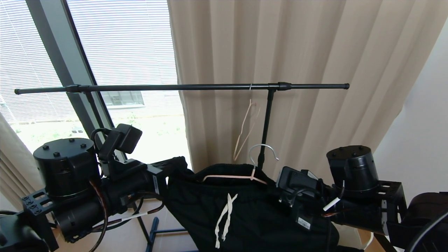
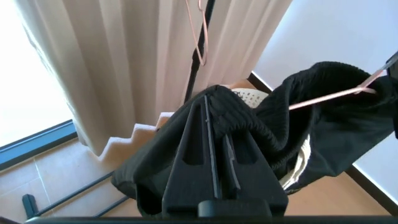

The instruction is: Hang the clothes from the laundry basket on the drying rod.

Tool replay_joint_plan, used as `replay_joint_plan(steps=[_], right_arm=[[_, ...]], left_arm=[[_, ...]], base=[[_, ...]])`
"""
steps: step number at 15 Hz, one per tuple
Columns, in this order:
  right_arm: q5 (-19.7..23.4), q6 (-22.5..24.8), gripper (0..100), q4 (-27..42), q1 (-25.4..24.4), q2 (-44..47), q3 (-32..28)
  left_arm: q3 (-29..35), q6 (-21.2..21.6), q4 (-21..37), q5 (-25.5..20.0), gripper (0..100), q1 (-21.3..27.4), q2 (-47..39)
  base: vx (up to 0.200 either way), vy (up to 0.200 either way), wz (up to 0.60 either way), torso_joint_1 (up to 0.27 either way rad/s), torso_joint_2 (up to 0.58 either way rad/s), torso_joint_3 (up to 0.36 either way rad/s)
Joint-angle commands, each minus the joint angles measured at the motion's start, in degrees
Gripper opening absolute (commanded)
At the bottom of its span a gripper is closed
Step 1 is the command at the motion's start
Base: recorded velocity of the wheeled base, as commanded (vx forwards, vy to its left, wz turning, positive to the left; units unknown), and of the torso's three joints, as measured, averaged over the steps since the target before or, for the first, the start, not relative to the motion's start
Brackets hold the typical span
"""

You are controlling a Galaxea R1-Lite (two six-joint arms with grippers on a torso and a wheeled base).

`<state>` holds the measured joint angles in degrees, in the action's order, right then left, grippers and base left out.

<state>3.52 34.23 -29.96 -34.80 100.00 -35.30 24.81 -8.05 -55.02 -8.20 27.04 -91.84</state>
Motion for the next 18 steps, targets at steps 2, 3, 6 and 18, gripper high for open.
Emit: replay_joint_plan(steps=[2,3,6,18], right_arm=[[-1.06,-0.04,0,-0.01,-0.09,1.16,-0.56],[-1.41,-0.04,0,-0.01,-0.09,1.34,-0.47],[-3.35,0.05,0,-0.01,-0.18,2.66,-0.29],[-4.67,-1.89,0,-0.97,-0.09,2.83,-2.05]], left_arm=[[0.15,-0.04,0.17,0.03,0,0.38,0.7],[0.42,-0.04,0.17,0.03,0,0.12,0.88],[1.56,-0.04,1.75,0.21,0,-0.67,1.84],[6.48,-0.04,12.65,0.47,0,-4.63,5.36]], base=[[0.0,0.0,0.0,0.0,0.0,0.0],[0.0,0.0,0.0,0.0,0.0,0.0],[0.0,0.0,0.0,0.0,0.0,0.0],[0.0,0.0,0.0,0.0,0.0,0.0]])
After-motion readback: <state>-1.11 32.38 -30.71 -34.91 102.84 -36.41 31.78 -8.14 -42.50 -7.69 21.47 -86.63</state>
